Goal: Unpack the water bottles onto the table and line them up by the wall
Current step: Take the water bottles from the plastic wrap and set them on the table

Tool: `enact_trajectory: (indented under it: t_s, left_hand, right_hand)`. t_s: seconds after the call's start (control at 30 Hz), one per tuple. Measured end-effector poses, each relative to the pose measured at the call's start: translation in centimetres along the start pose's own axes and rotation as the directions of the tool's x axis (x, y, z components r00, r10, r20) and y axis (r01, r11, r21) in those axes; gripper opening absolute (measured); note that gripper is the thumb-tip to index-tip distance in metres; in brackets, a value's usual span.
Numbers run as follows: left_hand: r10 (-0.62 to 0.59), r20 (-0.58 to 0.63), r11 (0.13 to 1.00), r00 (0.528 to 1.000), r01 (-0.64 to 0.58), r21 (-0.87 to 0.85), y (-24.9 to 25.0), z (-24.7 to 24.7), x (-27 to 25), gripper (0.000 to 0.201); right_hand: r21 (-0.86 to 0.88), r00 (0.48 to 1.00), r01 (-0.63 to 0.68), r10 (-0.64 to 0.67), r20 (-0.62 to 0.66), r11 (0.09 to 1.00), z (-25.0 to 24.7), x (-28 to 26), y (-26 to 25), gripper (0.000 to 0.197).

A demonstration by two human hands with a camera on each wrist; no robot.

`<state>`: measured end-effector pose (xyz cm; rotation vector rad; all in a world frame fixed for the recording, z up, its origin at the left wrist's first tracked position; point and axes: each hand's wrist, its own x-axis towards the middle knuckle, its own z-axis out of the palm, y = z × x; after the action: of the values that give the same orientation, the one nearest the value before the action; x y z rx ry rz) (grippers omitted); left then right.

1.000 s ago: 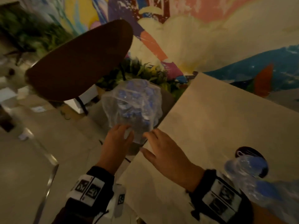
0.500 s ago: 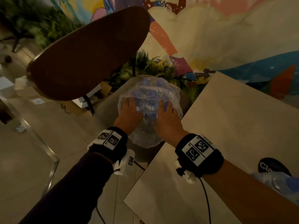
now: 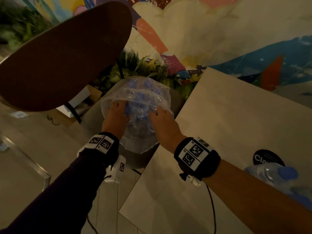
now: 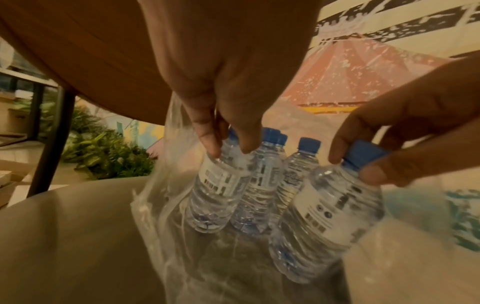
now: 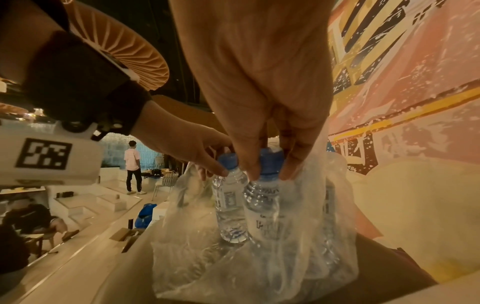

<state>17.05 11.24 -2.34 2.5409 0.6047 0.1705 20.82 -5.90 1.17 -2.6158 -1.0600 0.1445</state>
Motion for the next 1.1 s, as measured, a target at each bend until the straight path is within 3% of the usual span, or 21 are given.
enact_trajectory:
  t_s: [0.1,0.23,0.47,0.53,0.63,0.73,0.9,1.03,1.1]
  left_hand:
    - [0.006,0.022,1.0,1.0,-0.007,0.025,1.1,-0.8,-2.4,0.043]
    - [0.052,-0.033,0.999,0.998,-0.052,-0.014,4.2,-2.8,-6.3,0.019]
    - [0.234,0.132,0.97,0.963,-0.24,0.032,12.5,-3.9,-15.0,0.017]
    - [0.273,0.201,0.962,0.941,-0.273,-0.029,14.7,-3.3,-17.0,0.017]
    - [0.292,0.381,0.954,0.877,-0.293,-0.057,19.7,-0.1,-20.0,0.029]
    - [0.359,0.474,0.928,0.804,-0.362,-0.09,23.8,3.5,-22.8,0.033]
    - [0.511,0.562,0.844,0.651,-0.504,-0.184,29.0,8.4,-26.5,0.024]
    - [0.556,0.58,0.823,0.596,-0.492,-0.283,31.1,11.4,-27.5,0.018]
    - [0.597,0.568,0.783,0.567,-0.566,-0.259,31.7,12.4,-27.7,0.015]
  right_hand:
    - [0.001,0.999,0.024,-0.024,-0.036,1.0,-0.9,-1.4,-0.3,0.036]
    - [0.06,0.996,0.024,-0.019,-0.085,0.998,-3.0,-5.1,-0.3,0.028]
    - [0.134,0.997,-0.048,0.056,-0.061,0.99,-8.4,-16.9,2.5,0.018]
    - [0.129,0.993,-0.098,0.105,-0.049,0.987,-9.3,-20.4,3.8,0.019]
    - [0.095,0.979,-0.202,0.199,0.038,0.975,-10.4,-26.8,7.6,0.015]
    - [0.054,0.941,-0.326,0.318,0.115,0.944,-11.0,-32.8,11.2,0.024]
    - [-0.042,0.861,-0.497,0.499,0.099,0.867,-10.7,-39.0,16.1,0.03]
    - [-0.02,0.814,-0.577,0.577,0.063,0.817,-10.7,-41.3,18.2,0.026]
    - [0.03,0.795,-0.607,0.606,0.035,0.794,-10.6,-41.8,19.1,0.029]
